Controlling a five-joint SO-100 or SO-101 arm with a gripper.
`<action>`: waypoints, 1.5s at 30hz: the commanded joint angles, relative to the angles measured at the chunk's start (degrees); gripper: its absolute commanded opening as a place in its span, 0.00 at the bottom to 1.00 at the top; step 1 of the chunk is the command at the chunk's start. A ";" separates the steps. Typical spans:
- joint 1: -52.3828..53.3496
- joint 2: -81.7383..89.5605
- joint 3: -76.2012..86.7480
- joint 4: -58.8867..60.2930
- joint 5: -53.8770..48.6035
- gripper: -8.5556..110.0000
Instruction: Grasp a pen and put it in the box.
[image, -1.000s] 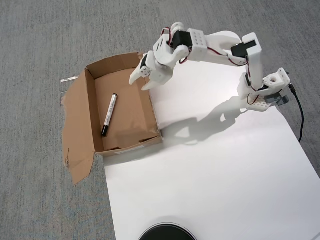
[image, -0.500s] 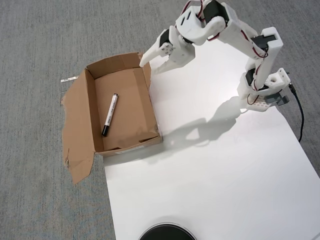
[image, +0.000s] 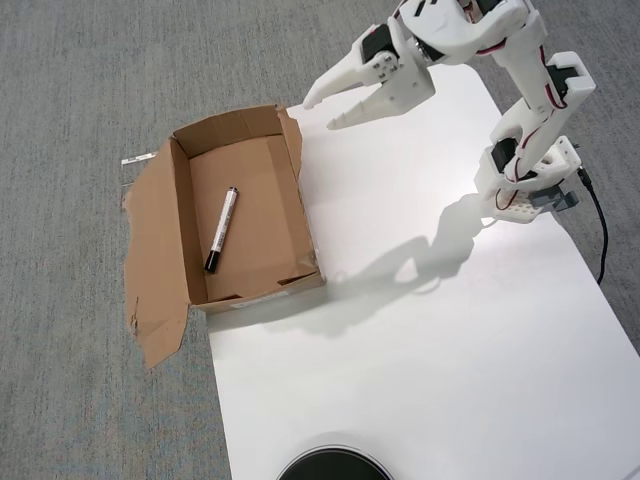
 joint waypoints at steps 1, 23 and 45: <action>-1.63 5.71 5.14 -0.35 -0.13 0.19; -1.89 43.51 50.05 -0.97 -0.04 0.19; -1.89 79.72 95.05 -16.96 -0.92 0.19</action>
